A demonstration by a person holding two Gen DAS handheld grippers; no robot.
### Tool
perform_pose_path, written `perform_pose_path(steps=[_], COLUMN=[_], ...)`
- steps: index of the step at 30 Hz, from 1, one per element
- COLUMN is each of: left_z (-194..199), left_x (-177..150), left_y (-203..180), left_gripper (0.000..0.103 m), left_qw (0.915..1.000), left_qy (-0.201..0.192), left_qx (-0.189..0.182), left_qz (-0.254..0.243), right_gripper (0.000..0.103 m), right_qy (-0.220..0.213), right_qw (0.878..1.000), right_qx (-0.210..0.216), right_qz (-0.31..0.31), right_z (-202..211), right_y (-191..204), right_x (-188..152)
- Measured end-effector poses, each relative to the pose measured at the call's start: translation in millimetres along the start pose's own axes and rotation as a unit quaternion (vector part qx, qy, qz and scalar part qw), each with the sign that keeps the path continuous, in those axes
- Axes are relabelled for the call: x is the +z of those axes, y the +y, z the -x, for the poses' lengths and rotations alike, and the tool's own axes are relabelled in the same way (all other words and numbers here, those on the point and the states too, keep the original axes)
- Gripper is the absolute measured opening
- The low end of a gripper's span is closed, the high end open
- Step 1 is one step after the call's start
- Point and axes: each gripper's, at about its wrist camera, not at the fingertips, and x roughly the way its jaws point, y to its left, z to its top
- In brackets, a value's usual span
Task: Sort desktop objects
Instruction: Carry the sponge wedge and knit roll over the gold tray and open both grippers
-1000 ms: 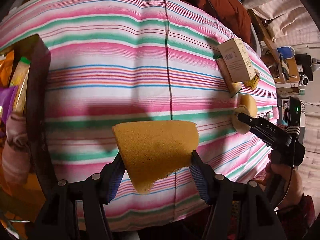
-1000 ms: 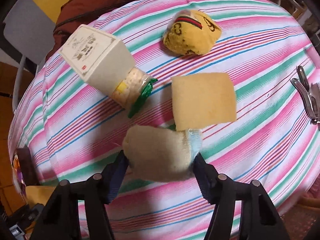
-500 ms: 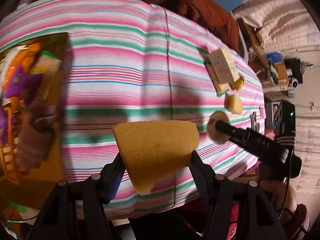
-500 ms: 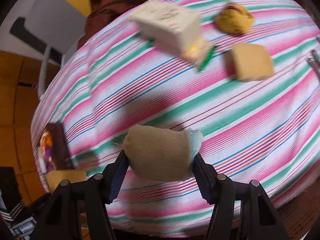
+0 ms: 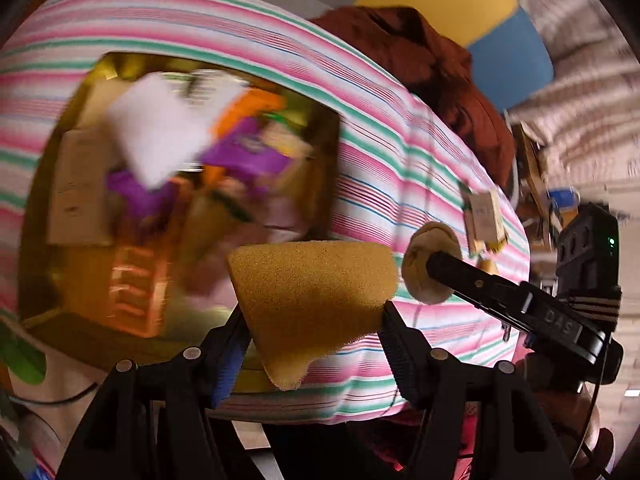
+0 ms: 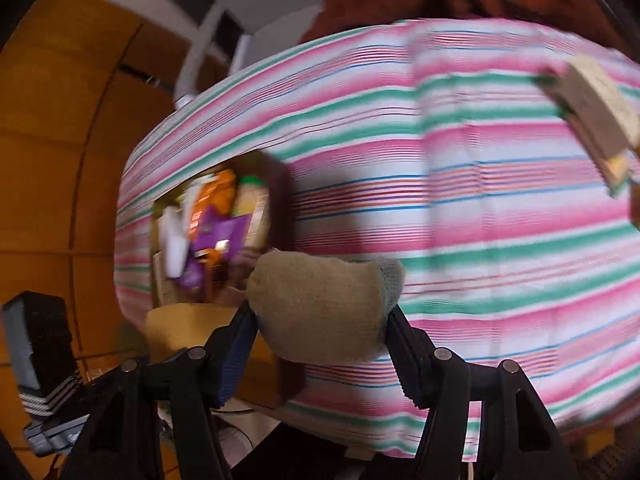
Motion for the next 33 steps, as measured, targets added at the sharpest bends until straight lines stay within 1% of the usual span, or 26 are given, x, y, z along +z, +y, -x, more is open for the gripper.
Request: perform_pose_path(steps=[2, 7, 10, 12, 13, 15, 18, 20, 25, 29, 33], left_z=[9, 19, 20, 19, 18, 17, 22, 24, 26, 25, 26], left_x=[-1, 8, 16, 23, 27, 31, 36, 38, 41, 41, 41], left_y=[21, 63, 75, 82, 85, 88, 94, 100, 108, 103, 99], left_gripper=[0.064, 0.064, 0.065, 0.067, 0.067, 0.070, 0.071, 0.071, 0.072, 0.072, 0.077], left_qw=[0.9998, 0.9989, 0.9988, 0.9987, 0.9984, 0.9980, 0.9981, 0.9979, 0.9975, 0.9977, 0.9970], left_qy=[-0.007, -0.009, -0.008, 0.000, 0.005, 0.012, 0.014, 0.016, 0.018, 0.019, 0.013], left_qx=[0.003, 0.013, 0.020, 0.022, 0.029, 0.038, 0.037, 0.036, 0.016, 0.004, -0.001], left_qz=[0.018, 0.043, 0.044, 0.046, 0.048, 0.048, 0.047, 0.052, 0.067, 0.065, 0.077], right_gripper=[0.063, 0.063, 0.063, 0.064, 0.066, 0.066, 0.067, 0.070, 0.071, 0.072, 0.072], right_qy=[0.009, 0.031, 0.039, 0.041, 0.040, 0.039, 0.037, 0.037, 0.035, 0.036, 0.035], right_qw=[1.000, 0.999, 0.998, 0.998, 0.998, 0.999, 0.999, 0.999, 0.998, 0.997, 0.997], right_qx=[0.004, 0.012, 0.011, 0.008, 0.009, 0.017, 0.029, 0.032, 0.036, 0.041, 0.043], right_qz=[0.015, 0.039, 0.050, 0.050, 0.045, 0.025, -0.007, -0.016, -0.028, -0.047, -0.055], right_z=[-20, -53, -68, -78, -81, -86, -89, -91, -90, -90, -87], right_y=[28, 76, 97, 108, 111, 114, 114, 115, 112, 103, 95], right_x=[6, 10, 10, 13, 15, 18, 21, 22, 19, 15, 13])
